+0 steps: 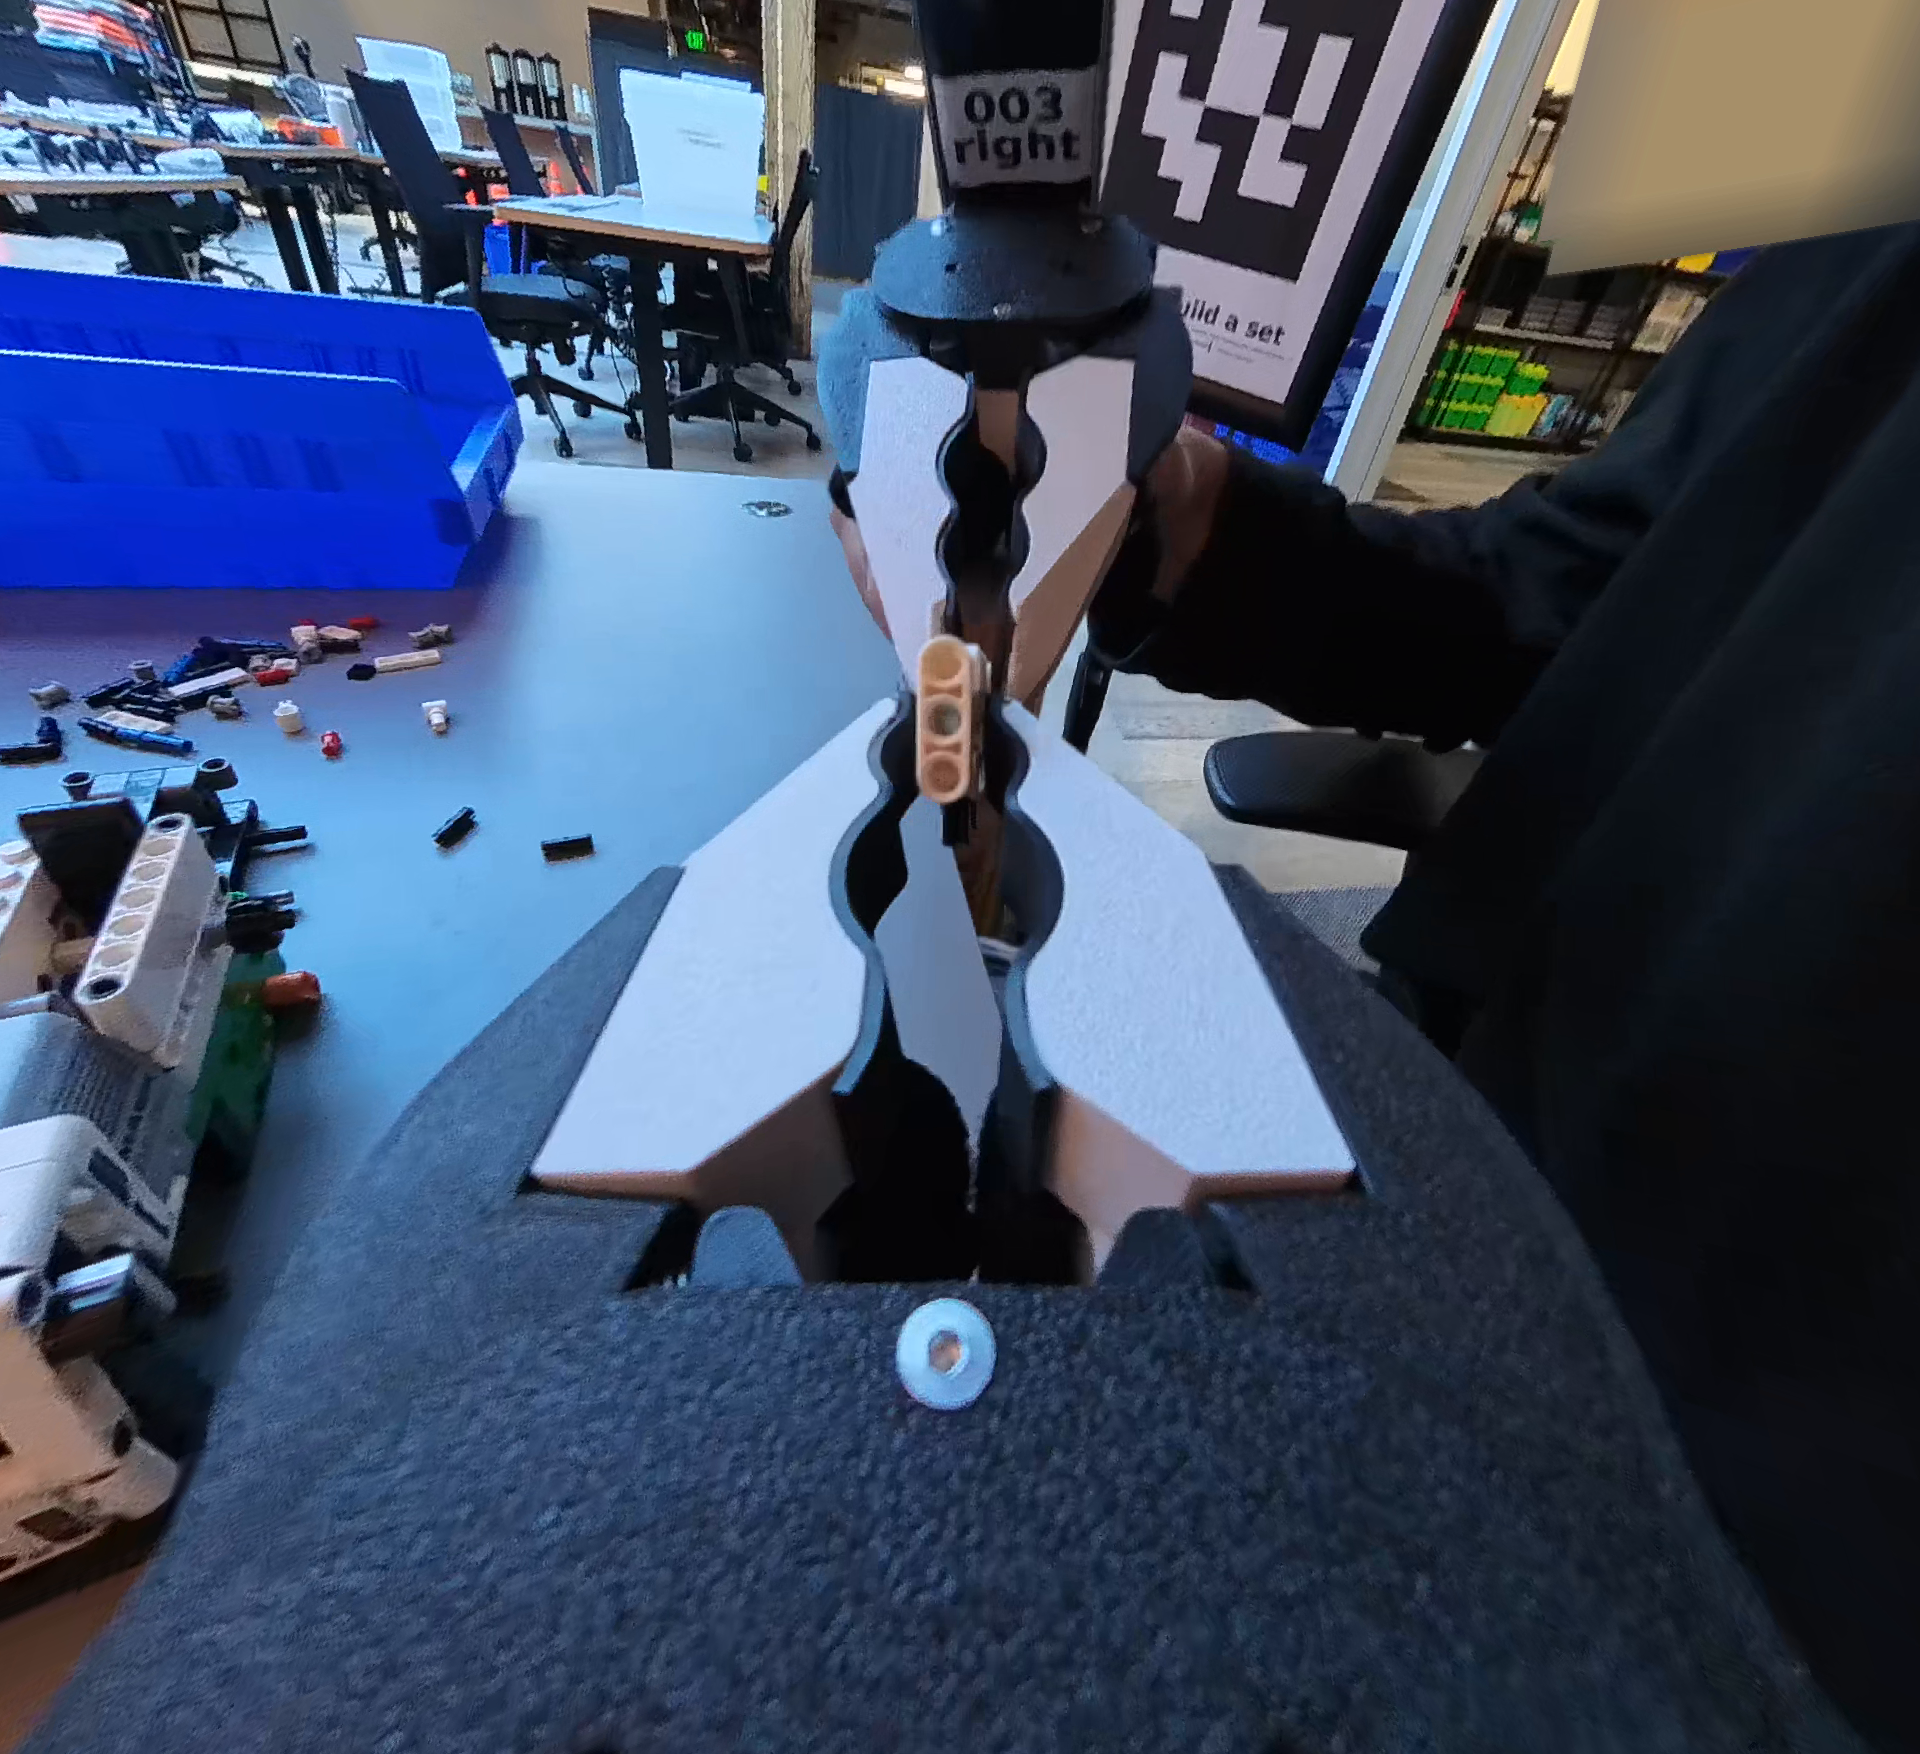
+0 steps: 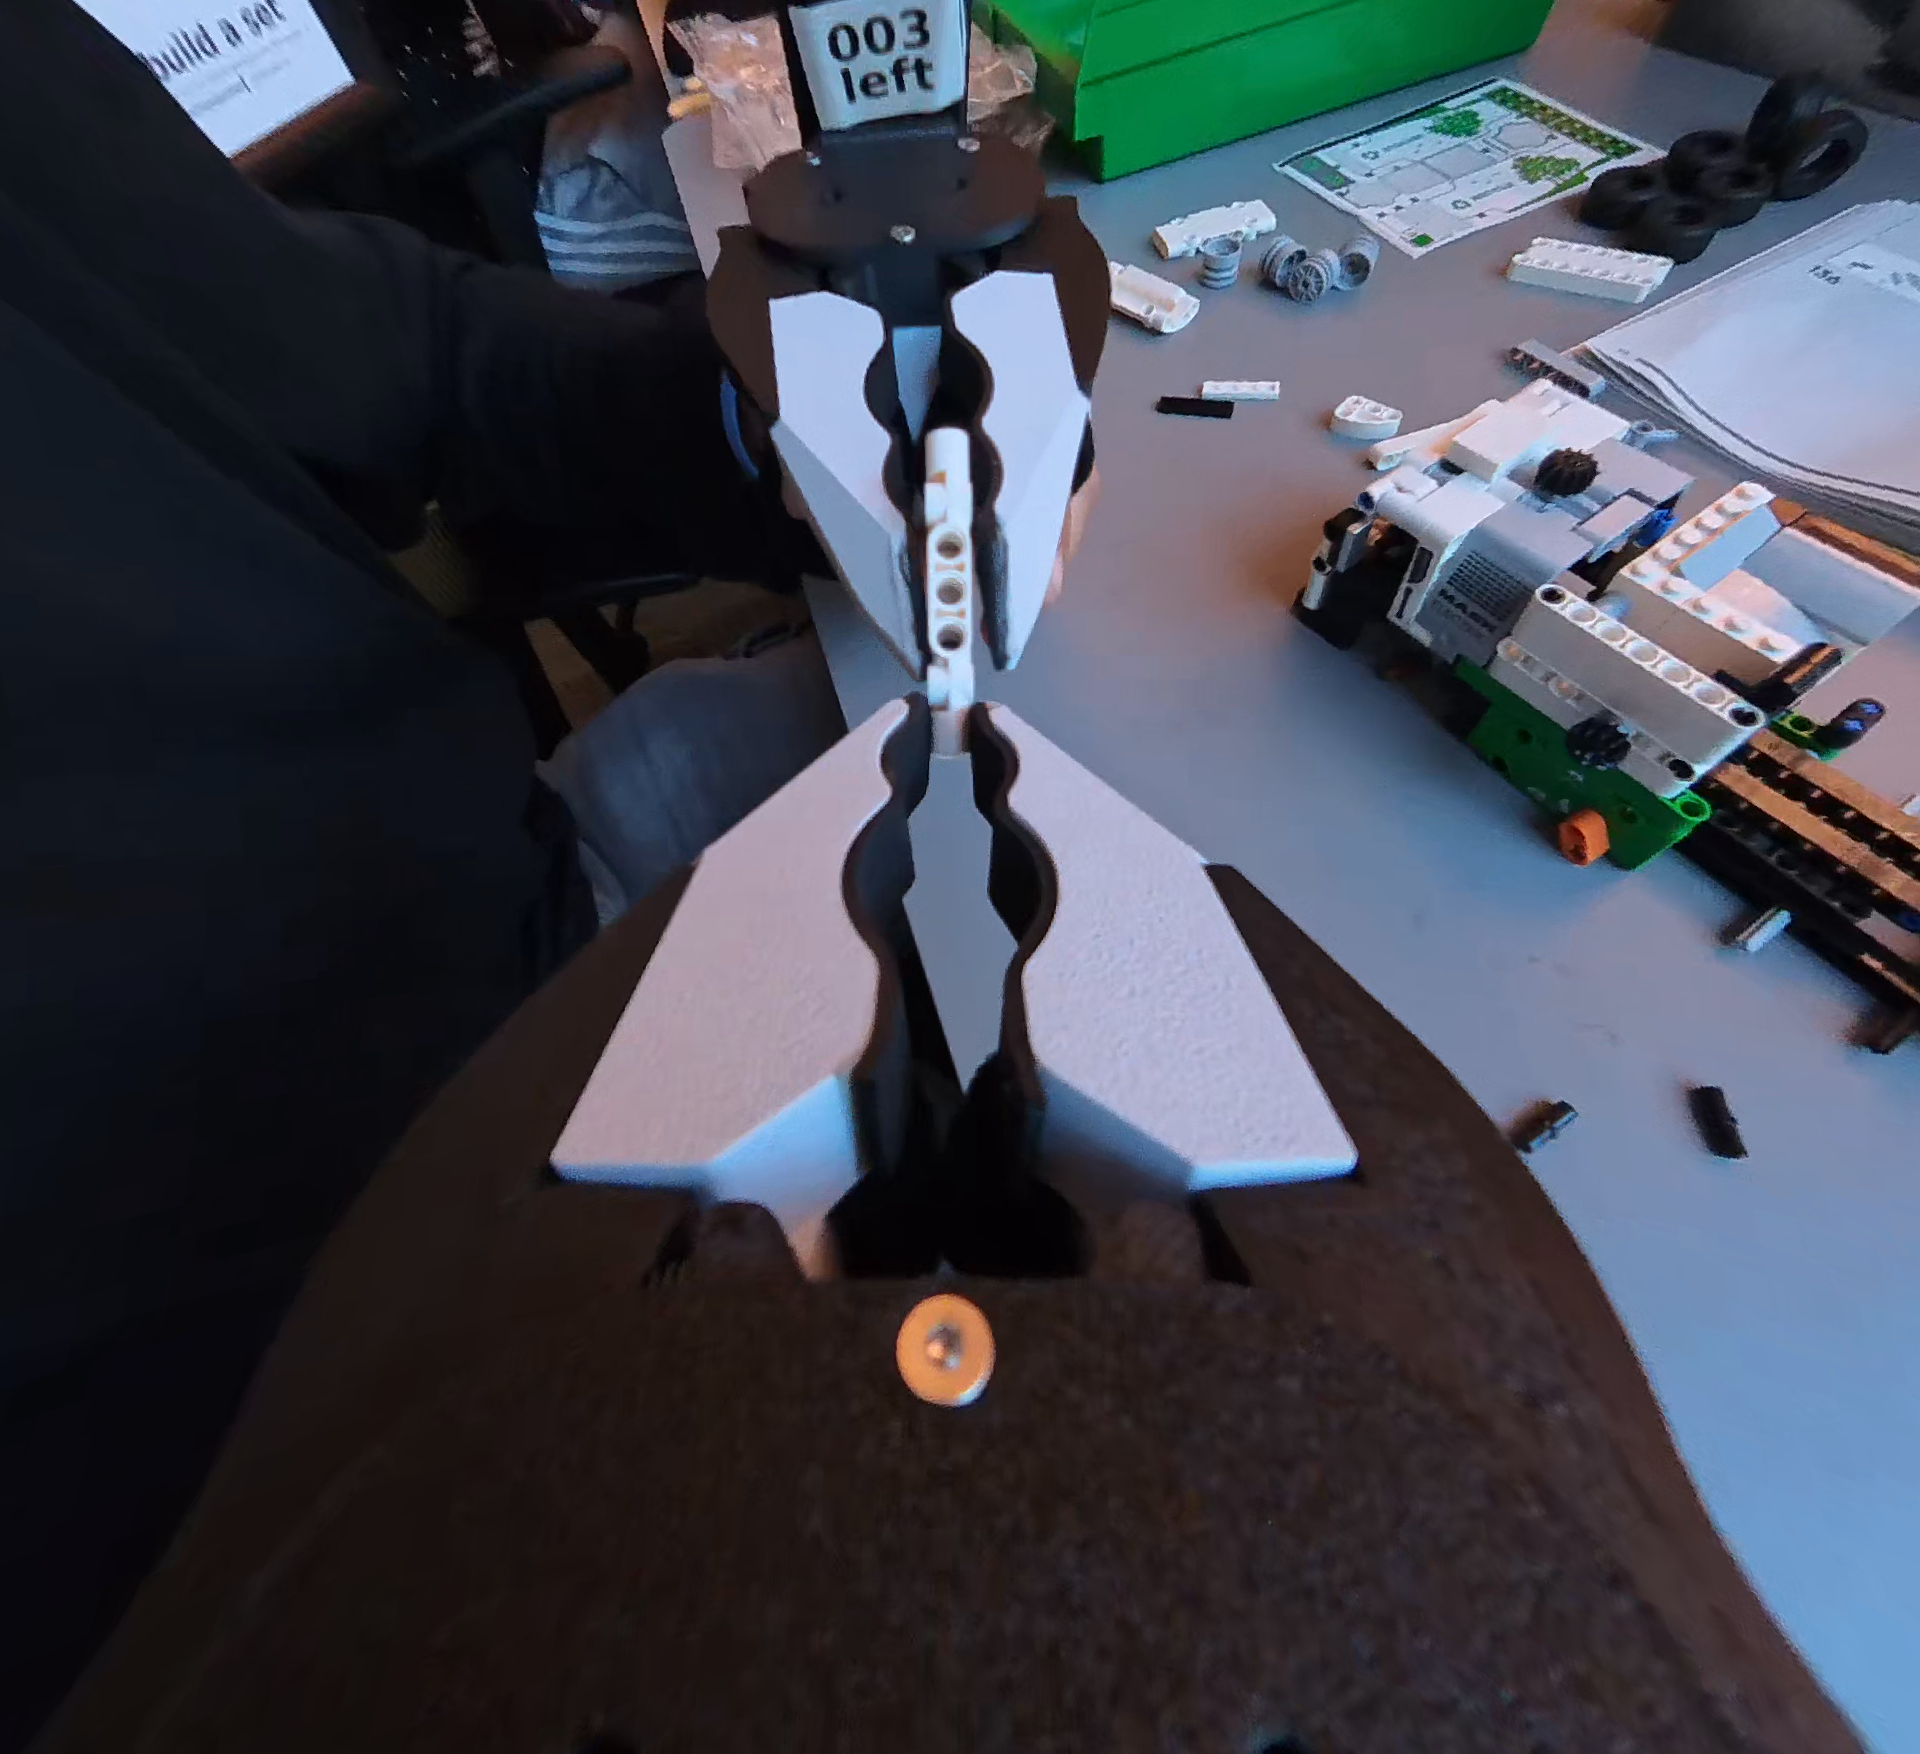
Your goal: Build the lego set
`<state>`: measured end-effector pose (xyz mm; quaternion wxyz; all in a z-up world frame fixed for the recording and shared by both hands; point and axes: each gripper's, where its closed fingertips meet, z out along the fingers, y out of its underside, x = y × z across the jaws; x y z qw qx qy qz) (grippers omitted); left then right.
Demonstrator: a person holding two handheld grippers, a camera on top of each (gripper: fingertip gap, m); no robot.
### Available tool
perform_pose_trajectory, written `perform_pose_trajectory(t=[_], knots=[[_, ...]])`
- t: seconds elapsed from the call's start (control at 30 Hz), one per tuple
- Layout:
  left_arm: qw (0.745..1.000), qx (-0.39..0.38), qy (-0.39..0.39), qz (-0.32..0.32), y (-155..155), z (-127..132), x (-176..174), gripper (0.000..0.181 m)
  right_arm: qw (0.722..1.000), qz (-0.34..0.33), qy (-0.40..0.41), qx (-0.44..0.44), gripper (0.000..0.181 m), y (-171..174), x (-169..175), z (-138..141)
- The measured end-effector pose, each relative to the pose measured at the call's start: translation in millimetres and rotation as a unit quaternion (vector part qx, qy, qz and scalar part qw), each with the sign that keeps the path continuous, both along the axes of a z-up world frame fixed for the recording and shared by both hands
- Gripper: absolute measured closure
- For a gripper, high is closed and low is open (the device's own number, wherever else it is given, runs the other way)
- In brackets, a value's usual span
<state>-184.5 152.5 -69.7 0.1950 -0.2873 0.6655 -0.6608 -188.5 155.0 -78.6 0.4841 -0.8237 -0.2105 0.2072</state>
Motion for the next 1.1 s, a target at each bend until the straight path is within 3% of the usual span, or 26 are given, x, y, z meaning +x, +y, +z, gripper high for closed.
perform_pose_trajectory(t=[0.67,1.1], knots=[[1.0,0.009,0.008,0.002,-1.6,-7.5,0.2,0.172,0.998,0.02,-0.055,-0.033,0.174,-1.3,2.1,-16.5],[1.0,0.009,-0.007,0.002,-1.5,-7.1,-0.8,0.176,0.998,0.028,-0.04,-0.029,0.174,-1.6,2.0,-12.3]])
